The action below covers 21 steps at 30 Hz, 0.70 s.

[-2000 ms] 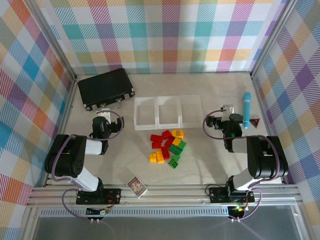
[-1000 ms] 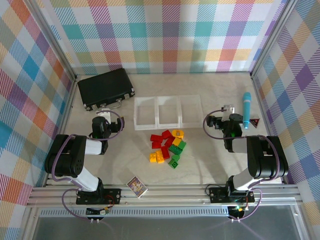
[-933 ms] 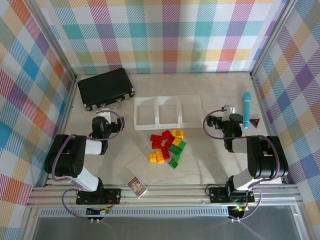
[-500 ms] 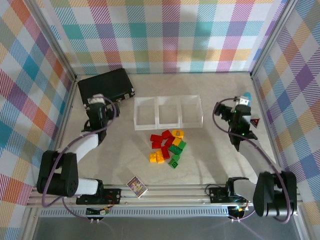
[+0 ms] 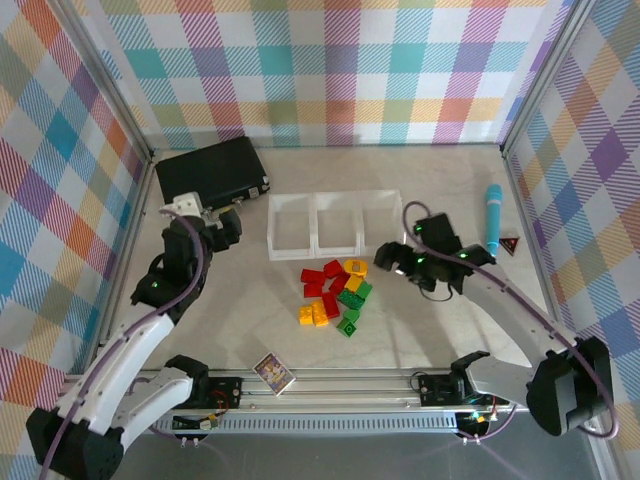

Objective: Sort the legos into containers by color
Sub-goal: Pick up the lego from the bottom-center of the table.

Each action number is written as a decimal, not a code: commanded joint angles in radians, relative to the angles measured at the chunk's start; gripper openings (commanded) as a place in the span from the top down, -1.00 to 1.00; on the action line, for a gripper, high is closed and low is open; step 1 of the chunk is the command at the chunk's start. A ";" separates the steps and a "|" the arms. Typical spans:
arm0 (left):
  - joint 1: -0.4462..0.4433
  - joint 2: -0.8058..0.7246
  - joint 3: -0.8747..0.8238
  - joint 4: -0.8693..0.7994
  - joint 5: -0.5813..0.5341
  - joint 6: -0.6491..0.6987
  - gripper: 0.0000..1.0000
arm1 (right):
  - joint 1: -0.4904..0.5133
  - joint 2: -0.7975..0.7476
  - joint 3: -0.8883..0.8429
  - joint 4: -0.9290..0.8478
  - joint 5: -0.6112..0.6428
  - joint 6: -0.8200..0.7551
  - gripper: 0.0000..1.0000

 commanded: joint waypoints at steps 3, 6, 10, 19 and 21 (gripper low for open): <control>-0.065 -0.100 -0.060 -0.202 0.056 -0.115 -0.99 | 0.128 0.085 0.041 -0.151 0.169 0.128 -0.72; -0.098 -0.128 -0.076 -0.231 0.064 -0.137 -0.99 | 0.175 0.136 0.059 -0.153 0.208 0.141 -0.70; -0.131 -0.155 -0.082 -0.232 0.085 -0.148 -0.99 | 0.251 0.246 0.134 -0.196 0.221 0.117 -0.69; -0.144 -0.229 -0.097 -0.219 0.171 -0.185 -0.99 | 0.368 0.429 0.239 -0.222 0.196 0.068 -0.68; -0.144 -0.237 -0.100 -0.225 0.186 -0.193 -1.00 | 0.385 0.429 0.237 -0.223 0.193 0.076 -0.68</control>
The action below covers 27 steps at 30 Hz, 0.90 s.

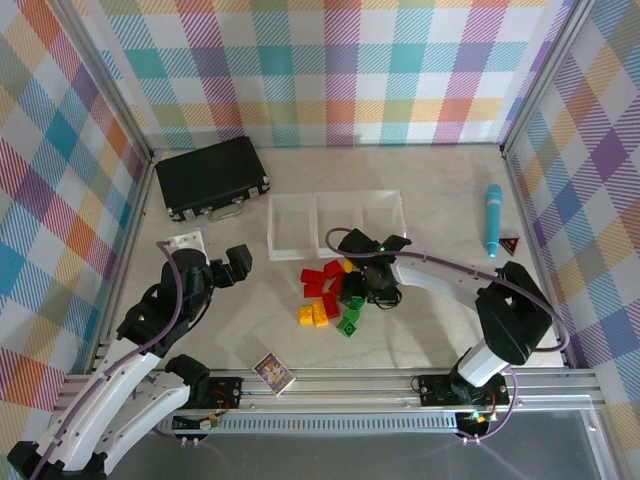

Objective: Sort the legos into containers by color
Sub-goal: Pick up the lego from the bottom-center of the table.

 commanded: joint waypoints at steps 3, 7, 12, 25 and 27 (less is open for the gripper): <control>-0.011 -0.028 -0.017 -0.011 0.066 -0.034 -0.99 | 0.052 -0.004 0.017 -0.035 -0.014 -0.018 -0.69; -0.012 -0.043 -0.033 -0.013 0.071 -0.038 -0.99 | 0.088 0.018 0.019 -0.026 -0.031 -0.027 -0.70; -0.012 -0.047 -0.045 -0.017 0.078 -0.045 -0.99 | 0.099 0.049 0.027 -0.013 -0.019 0.048 -0.74; -0.012 -0.054 -0.043 -0.019 0.090 -0.046 -0.99 | 0.146 -0.026 -0.058 0.082 0.117 0.395 -0.67; -0.012 -0.057 -0.044 -0.017 0.092 -0.046 -0.99 | 0.150 -0.030 -0.065 0.081 0.139 0.426 -0.65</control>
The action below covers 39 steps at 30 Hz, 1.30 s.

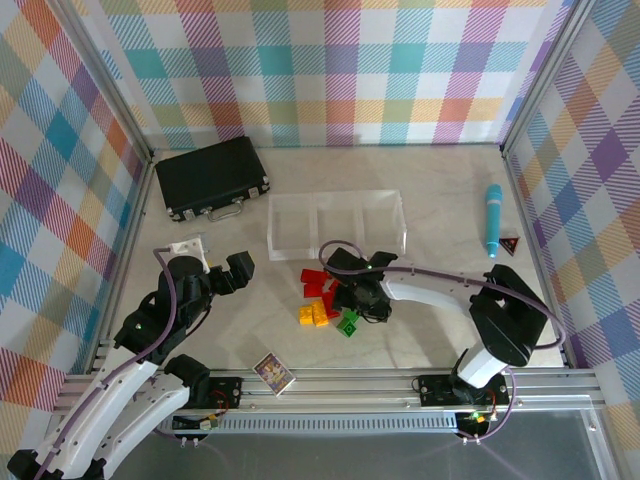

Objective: Sort the legos into containers by color
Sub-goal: Pick up the lego from the bottom-center of the table.

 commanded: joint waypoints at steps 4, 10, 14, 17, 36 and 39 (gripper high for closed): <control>-0.010 -0.011 -0.011 -0.006 0.026 -0.008 -0.99 | 0.012 -0.018 -0.029 0.041 0.059 0.121 -0.60; -0.010 -0.007 -0.013 0.011 0.033 -0.007 -0.99 | 0.028 0.013 -0.025 0.062 0.052 0.119 -0.56; -0.010 0.002 -0.016 0.020 0.040 -0.007 -0.99 | 0.041 0.032 -0.011 0.064 0.050 0.112 -0.54; -0.011 0.011 -0.021 0.023 0.039 -0.006 -0.99 | 0.044 0.044 -0.011 0.061 0.049 0.117 -0.47; -0.010 0.018 -0.037 0.024 0.048 -0.005 -0.99 | 0.064 0.062 -0.036 0.060 0.067 0.121 -0.28; -0.010 0.016 -0.036 0.023 0.043 -0.005 -0.99 | 0.069 0.070 -0.041 0.054 0.069 0.124 -0.26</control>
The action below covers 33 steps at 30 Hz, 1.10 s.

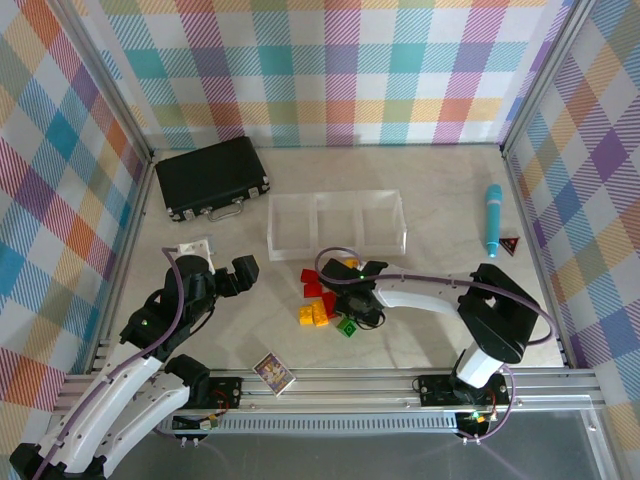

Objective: Sort the legos into containers by color
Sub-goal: Pick up the lego from the bottom-center of the table.

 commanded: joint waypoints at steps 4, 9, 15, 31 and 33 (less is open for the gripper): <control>-0.010 -0.005 -0.010 0.015 0.005 -0.002 -0.99 | 0.016 0.001 -0.038 -0.026 0.024 0.016 -0.19; -0.010 -0.007 -0.010 0.013 0.004 -0.003 -0.99 | 0.016 -0.038 -0.068 -0.053 0.050 0.014 -0.14; -0.010 -0.007 -0.013 0.011 0.003 -0.004 -1.00 | 0.016 -0.079 -0.102 -0.068 0.080 -0.011 -0.09; -0.010 -0.019 -0.014 -0.008 -0.007 -0.011 -0.99 | 0.016 -0.072 -0.091 -0.016 0.090 -0.216 -0.02; -0.010 -0.017 -0.014 -0.007 -0.006 -0.013 -0.99 | 0.015 -0.060 -0.083 -0.027 0.090 -0.234 -0.01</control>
